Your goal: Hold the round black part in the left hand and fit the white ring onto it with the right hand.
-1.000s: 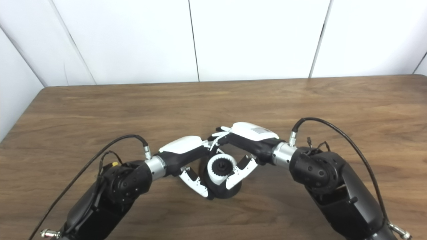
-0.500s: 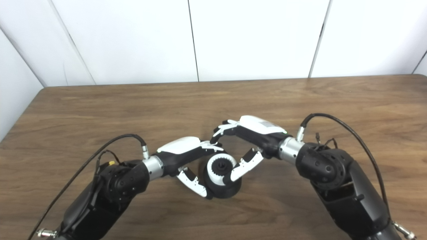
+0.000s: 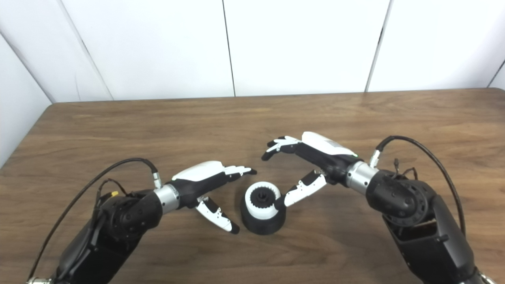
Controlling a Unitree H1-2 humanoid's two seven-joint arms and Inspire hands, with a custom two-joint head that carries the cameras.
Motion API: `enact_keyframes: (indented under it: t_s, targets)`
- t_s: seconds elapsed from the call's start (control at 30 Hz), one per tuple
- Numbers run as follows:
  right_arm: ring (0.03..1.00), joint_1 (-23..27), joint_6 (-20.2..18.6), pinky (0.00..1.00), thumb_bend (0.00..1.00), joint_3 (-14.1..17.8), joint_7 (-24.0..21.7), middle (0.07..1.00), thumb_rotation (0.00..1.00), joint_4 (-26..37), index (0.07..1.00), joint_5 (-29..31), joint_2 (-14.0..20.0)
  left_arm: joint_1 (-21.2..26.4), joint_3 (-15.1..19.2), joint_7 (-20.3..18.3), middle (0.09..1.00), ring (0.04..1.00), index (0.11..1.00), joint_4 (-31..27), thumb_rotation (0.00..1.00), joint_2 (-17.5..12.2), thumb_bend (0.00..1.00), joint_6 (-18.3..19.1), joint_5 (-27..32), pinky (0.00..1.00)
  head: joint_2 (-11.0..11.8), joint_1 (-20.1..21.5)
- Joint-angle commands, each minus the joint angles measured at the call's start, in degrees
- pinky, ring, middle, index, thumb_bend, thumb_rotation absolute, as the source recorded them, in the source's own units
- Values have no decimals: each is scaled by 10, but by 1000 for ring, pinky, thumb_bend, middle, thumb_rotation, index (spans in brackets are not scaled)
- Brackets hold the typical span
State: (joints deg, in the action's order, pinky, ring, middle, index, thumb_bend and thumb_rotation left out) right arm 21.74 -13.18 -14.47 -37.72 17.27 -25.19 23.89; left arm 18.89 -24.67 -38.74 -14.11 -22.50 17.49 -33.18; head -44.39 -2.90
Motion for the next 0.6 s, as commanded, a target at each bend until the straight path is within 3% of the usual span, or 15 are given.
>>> enact_keyframes:
  t_s: [0.0, 0.33, 0.5, 0.57]
  targets:
    - [987, 10, -6, 909, 1000, 15, 14, 938, 454, 17, 800, 6, 16, 4, 13, -5, 1000, 1000, 987, -8, 311, -24, 1000, 13, -2, 994, 0, -1]
    - [966, -26, -3, 880, 1000, 55, 46, 931, 470, 17, 824, 16, 36, -20, 71, 20, 1000, 1000, 1000, -12, 297, -34, 1000, 23, 24, 963, 6, 12]
    - [951, -43, -9, 883, 996, 73, 80, 935, 506, 4, 841, 26, 16, -40, 116, 43, 1000, 1000, 1000, -14, 334, -24, 1000, 30, 64, 917, 10, 23]
    - [938, -47, -10, 880, 937, 78, 95, 933, 521, -1, 847, 31, 6, -47, 131, 55, 1000, 1000, 1000, -11, 348, -18, 986, 31, 82, 914, 11, 24]
